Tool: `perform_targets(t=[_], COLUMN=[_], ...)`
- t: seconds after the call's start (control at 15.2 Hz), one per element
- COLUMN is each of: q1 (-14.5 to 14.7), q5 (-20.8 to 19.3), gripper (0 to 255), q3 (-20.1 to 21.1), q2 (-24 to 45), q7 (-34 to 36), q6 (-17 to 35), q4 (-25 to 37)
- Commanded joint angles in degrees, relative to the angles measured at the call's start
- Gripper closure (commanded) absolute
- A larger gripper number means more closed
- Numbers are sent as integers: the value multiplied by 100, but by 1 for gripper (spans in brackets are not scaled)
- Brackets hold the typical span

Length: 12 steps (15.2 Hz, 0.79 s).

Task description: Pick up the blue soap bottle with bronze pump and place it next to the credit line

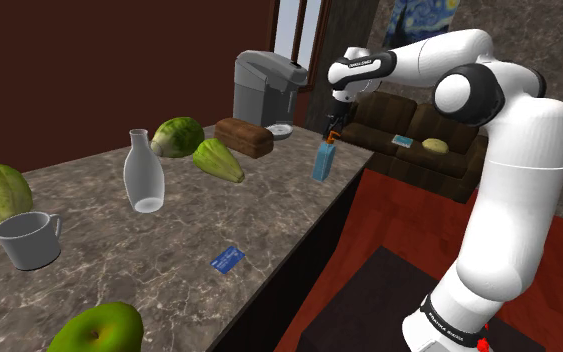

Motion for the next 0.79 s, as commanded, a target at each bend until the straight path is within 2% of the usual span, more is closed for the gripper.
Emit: perform_targets(t=[0.0,0.46,0.53,0.73], q1=[-6,-6,-6,-6], q5=[17,17,17,17], gripper=[0,0,255,255], q3=[4,4,4,4], q2=[38,38,38,38], q7=[-14,-14,-14,-14], q6=[117,115,115,116], q4=[-78,-77,-77,-77])
